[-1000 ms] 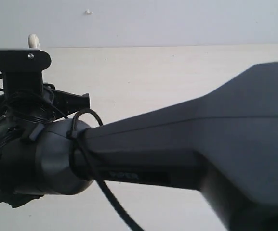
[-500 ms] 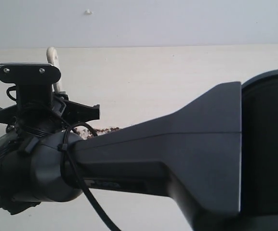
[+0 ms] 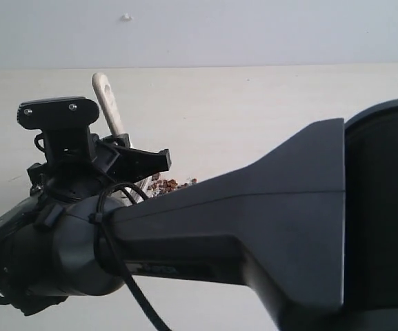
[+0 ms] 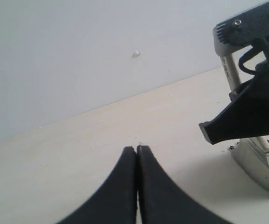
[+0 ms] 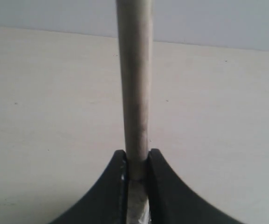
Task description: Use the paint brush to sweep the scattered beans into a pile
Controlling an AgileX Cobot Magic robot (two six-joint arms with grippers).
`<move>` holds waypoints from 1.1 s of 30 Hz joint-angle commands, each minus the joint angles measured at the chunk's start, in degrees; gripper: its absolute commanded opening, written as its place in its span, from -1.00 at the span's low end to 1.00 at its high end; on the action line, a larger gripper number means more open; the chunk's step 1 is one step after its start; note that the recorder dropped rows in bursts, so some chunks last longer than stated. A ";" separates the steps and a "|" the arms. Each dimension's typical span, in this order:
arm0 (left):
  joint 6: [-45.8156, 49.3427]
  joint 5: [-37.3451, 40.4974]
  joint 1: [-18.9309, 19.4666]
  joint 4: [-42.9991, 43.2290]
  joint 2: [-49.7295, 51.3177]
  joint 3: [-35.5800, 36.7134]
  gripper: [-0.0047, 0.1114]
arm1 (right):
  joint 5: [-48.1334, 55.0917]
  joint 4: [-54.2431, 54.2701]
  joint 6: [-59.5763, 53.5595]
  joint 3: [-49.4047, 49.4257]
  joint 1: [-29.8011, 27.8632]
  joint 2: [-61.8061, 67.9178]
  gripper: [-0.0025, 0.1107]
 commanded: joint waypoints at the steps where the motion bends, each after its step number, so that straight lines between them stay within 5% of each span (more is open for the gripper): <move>1: 0.01 -0.21 -0.16 0.09 -0.31 0.19 -0.92 | 1.16 -1.99 0.49 3.45 -0.11 -1.77 -0.96; 7: 0.01 -0.21 -0.16 0.09 -0.31 0.19 -0.92 | 1.16 -5.52 4.30 3.35 -0.26 -6.45 -0.96; 13: 0.01 0.19 -0.16 0.09 -0.31 0.19 -0.92 | -10.17 -15.69 10.29 3.35 -2.96 -5.12 -0.96; 22: 0.01 0.19 -0.16 0.09 -0.31 0.19 -0.92 | -7.13 -2.25 10.29 3.35 -8.25 -1.92 -0.96; 33: 0.01 0.19 -0.16 0.09 -0.31 0.19 -0.92 | -5.29 -1.33 9.49 3.35 -7.40 -4.69 -0.96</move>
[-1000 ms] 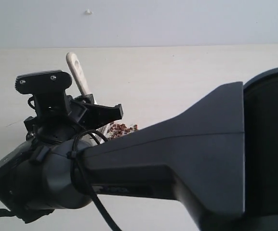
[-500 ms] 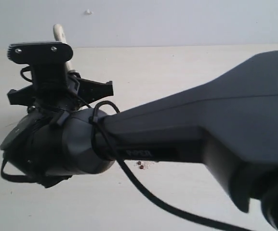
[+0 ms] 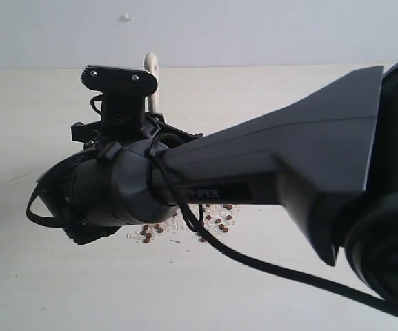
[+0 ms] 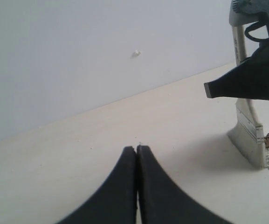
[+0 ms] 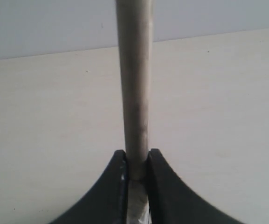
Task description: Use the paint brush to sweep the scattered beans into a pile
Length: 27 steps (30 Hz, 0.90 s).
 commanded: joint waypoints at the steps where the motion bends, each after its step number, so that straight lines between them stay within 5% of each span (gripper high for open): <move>1: 0.01 0.07 -0.16 0.09 -0.31 0.19 -0.92 | -0.31 0.18 -0.53 -0.08 0.62 -2.65 -0.96; 7: 0.01 0.07 -0.16 0.09 -0.31 0.19 -0.92 | -13.56 -6.32 -7.23 1.24 1.97 -8.21 -0.96; 11: 0.01 0.07 -0.16 0.09 -0.31 0.19 -0.92 | -30.32 -21.16 0.33 14.13 1.65 -15.04 -0.96; 16: 0.01 0.07 -0.16 0.09 -0.31 0.19 -0.92 | -35.68 -21.16 -0.02 26.50 1.65 -21.16 -0.96; 27: 0.01 0.07 -0.16 0.09 -0.31 0.19 -0.92 | -40.92 -21.16 -2.41 26.74 1.65 -20.73 -0.96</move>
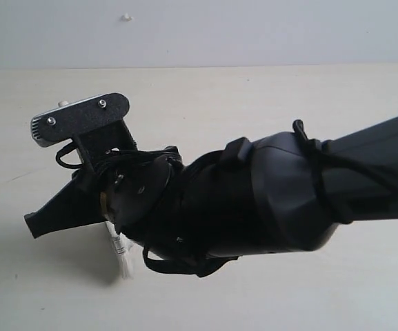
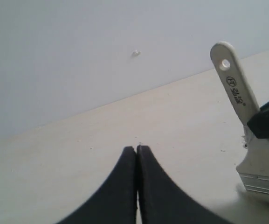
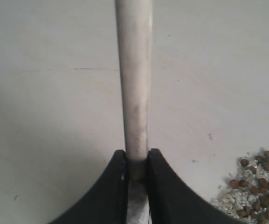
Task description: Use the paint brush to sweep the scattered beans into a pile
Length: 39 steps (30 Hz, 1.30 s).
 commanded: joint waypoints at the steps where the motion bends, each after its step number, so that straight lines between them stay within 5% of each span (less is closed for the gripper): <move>1: 0.01 -0.04 -0.16 0.09 -0.31 0.19 -0.92 | 1.54 -0.26 -3.43 0.40 -0.25 0.28 -0.96; 12: 0.01 -0.04 -0.16 0.09 -0.31 0.19 -0.92 | 13.68 -0.26 -7.97 2.24 -1.30 0.40 -0.96; 25: 0.01 -0.04 -0.16 0.09 -0.31 0.19 -0.92 | 13.26 -0.26 -11.33 2.12 -0.94 -8.66 -0.96; 32: 0.01 -0.04 -0.16 0.09 -0.31 0.19 -0.92 | 37.82 11.49 -30.14 3.49 -0.94 -12.76 -0.96; 39: 0.01 -0.04 -0.16 0.09 -0.31 0.19 -0.92 | 47.49 6.45 -21.05 11.42 -0.94 -5.12 -0.96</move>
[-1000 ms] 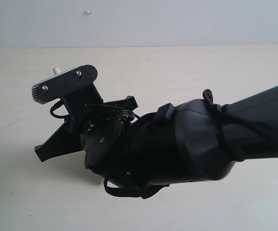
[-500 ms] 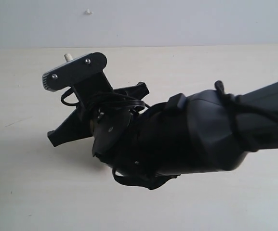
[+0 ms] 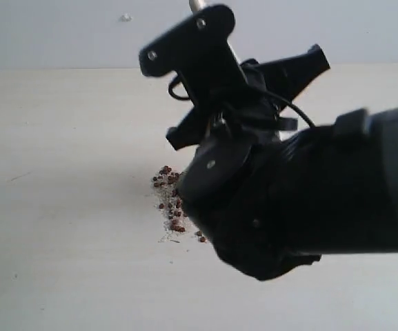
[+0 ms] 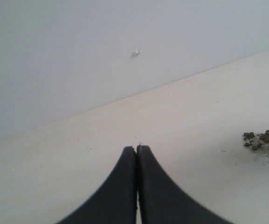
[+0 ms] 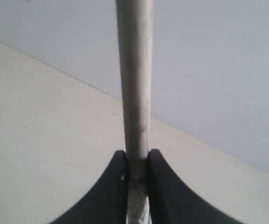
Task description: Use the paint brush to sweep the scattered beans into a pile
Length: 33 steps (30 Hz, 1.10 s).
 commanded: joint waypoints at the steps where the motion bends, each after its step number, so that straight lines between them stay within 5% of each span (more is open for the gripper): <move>1: 0.01 -0.04 -0.16 0.09 -0.31 0.19 -0.92 | 2.83 -5.28 8.24 4.05 0.05 6.44 -0.96; 10: 0.01 -0.04 -0.16 0.09 -0.31 0.19 -0.92 | 2.83 -8.03 15.89 3.72 0.05 16.93 -0.96; 33: 0.01 -0.04 -0.16 0.09 -0.31 0.19 -0.92 | -10.53 -10.61 24.48 -7.91 0.05 17.06 -0.96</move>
